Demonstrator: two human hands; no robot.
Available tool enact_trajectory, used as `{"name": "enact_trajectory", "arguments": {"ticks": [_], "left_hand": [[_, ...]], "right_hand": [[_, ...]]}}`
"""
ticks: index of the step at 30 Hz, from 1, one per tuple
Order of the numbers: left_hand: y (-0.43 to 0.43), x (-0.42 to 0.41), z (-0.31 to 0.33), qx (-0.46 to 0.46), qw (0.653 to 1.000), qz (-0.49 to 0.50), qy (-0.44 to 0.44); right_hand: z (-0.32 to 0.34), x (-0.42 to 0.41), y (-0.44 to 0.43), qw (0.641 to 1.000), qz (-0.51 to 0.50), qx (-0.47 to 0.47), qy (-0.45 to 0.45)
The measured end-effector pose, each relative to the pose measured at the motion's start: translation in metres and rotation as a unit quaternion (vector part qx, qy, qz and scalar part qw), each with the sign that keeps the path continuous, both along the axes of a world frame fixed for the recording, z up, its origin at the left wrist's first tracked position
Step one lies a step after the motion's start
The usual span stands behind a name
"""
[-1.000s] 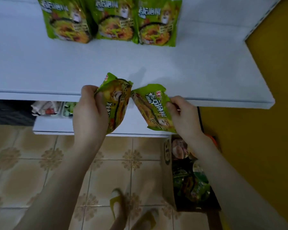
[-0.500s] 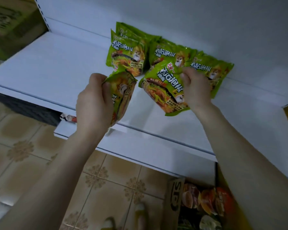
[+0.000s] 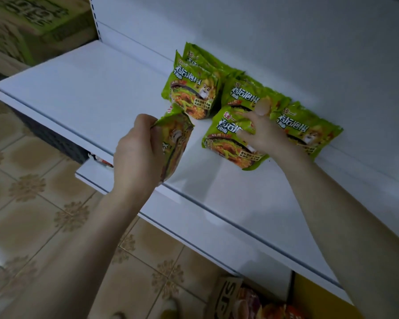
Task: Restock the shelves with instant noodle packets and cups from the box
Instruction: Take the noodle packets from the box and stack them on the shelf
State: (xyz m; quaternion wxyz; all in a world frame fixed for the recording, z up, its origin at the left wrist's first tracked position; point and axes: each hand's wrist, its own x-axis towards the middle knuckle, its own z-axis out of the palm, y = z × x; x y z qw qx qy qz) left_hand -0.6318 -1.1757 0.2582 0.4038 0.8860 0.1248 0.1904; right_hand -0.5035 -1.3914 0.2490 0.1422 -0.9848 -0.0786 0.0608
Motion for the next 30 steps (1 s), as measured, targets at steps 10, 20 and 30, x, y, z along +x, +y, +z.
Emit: {"name": "enact_trajectory", "arguments": {"ticks": [10, 20, 30], "left_hand": [[-0.005, 0.01, -0.009, -0.019, 0.999, 0.028, 0.033], [-0.008, 0.025, -0.011, -0.012, 0.999, 0.036, 0.033], [-0.015, 0.033, -0.012, -0.003, 0.999, 0.023, 0.035]], "right_hand": [[-0.012, 0.009, -0.022, 0.988, -0.088, 0.07, -0.106], [-0.013, 0.061, -0.017, 0.986, -0.068, 0.049, -0.141], [-0.017, 0.082, -0.02, 0.988, -0.039, -0.039, -0.143]]}}
